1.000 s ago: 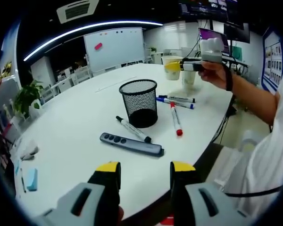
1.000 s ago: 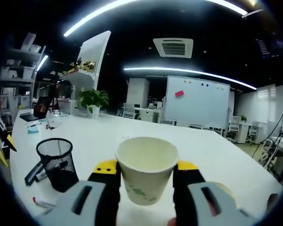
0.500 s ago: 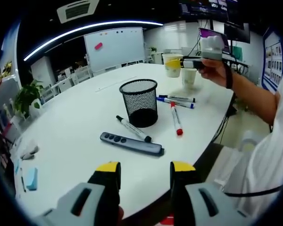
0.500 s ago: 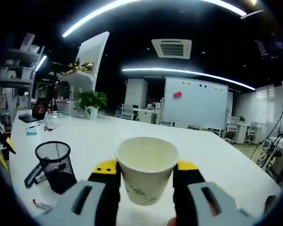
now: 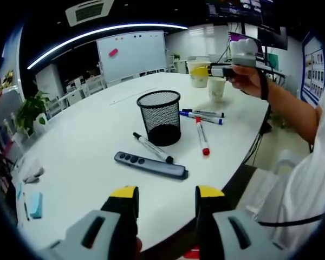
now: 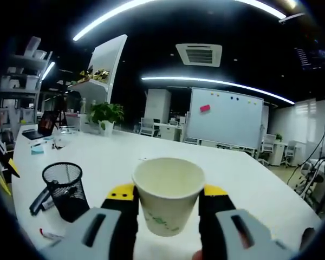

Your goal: Place the scattered laser pointers and whiteboard markers into the pen holder and stack the scattered paper cups together

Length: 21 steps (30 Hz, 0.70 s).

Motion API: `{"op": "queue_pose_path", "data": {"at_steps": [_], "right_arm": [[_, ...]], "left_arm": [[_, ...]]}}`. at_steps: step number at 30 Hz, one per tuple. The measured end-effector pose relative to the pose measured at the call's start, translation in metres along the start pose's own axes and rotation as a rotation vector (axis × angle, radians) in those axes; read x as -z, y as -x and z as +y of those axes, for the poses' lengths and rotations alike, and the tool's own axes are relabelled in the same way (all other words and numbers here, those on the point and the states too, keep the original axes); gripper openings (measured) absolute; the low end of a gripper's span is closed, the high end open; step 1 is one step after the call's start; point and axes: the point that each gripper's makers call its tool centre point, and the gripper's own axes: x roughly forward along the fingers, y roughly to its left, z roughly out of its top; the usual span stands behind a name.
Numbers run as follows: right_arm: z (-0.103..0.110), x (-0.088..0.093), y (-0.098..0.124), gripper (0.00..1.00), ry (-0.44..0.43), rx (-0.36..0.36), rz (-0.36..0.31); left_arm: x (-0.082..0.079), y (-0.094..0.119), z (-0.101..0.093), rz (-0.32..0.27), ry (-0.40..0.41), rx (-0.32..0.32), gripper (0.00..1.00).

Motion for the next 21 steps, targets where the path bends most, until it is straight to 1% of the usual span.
{"op": "queue_pose_path", "data": {"at_steps": [5, 7, 10, 15, 21], "right_arm": [[0.0013, -0.0027, 0.0000, 0.41, 0.000, -0.004, -0.005], [0.0017, -0.0033, 0.0001, 0.41, 0.003, -0.006, -0.002], [0.0020, -0.0043, 0.0007, 0.41, 0.003, -0.009, -0.001], [0.0001, -0.0079, 0.0018, 0.41, 0.002, -0.011, -0.008], [-0.0026, -0.0104, 0.0036, 0.41, -0.011, -0.012, -0.009]], "left_arm": [[-0.0006, 0.0003, 0.0004, -0.002, 0.001, -0.002, 0.42], [-0.0043, 0.0008, 0.0025, -0.021, 0.006, -0.014, 0.42], [-0.0066, 0.0023, 0.0035, -0.028, 0.013, -0.016, 0.42], [-0.0038, 0.0014, 0.0027, -0.018, 0.010, -0.012, 0.42], [-0.0049, 0.0012, 0.0005, -0.021, 0.009, -0.008, 0.42]]}}
